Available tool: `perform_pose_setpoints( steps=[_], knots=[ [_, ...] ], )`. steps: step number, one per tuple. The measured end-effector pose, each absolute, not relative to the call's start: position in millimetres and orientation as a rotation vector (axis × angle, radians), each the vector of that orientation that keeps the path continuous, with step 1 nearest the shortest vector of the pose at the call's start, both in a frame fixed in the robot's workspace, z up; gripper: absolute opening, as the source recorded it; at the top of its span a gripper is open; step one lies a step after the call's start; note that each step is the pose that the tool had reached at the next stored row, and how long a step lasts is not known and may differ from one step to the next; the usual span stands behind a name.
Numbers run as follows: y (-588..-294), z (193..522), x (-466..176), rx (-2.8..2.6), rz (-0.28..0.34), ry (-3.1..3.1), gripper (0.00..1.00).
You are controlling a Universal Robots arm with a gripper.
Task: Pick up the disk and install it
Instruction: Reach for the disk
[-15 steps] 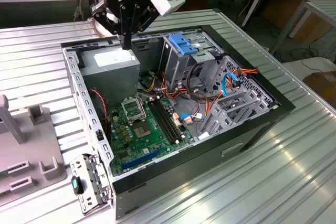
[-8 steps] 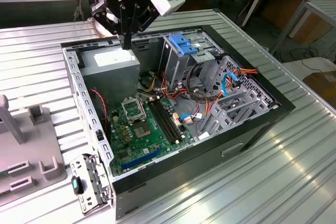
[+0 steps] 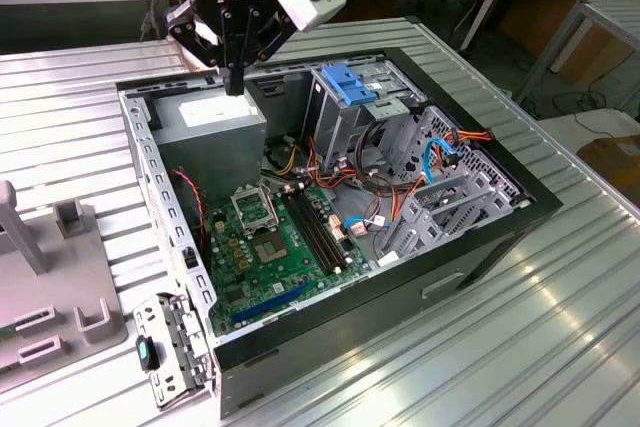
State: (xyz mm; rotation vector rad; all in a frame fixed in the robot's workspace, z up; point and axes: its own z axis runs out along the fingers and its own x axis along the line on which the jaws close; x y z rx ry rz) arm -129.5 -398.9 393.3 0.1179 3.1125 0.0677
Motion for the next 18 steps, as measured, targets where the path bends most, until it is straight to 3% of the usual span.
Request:
perform_pose_setpoints(
  steps=[18],
  knots=[
    [-399,393,-149,0.118,0.068,3.113,0.11]
  ],
)
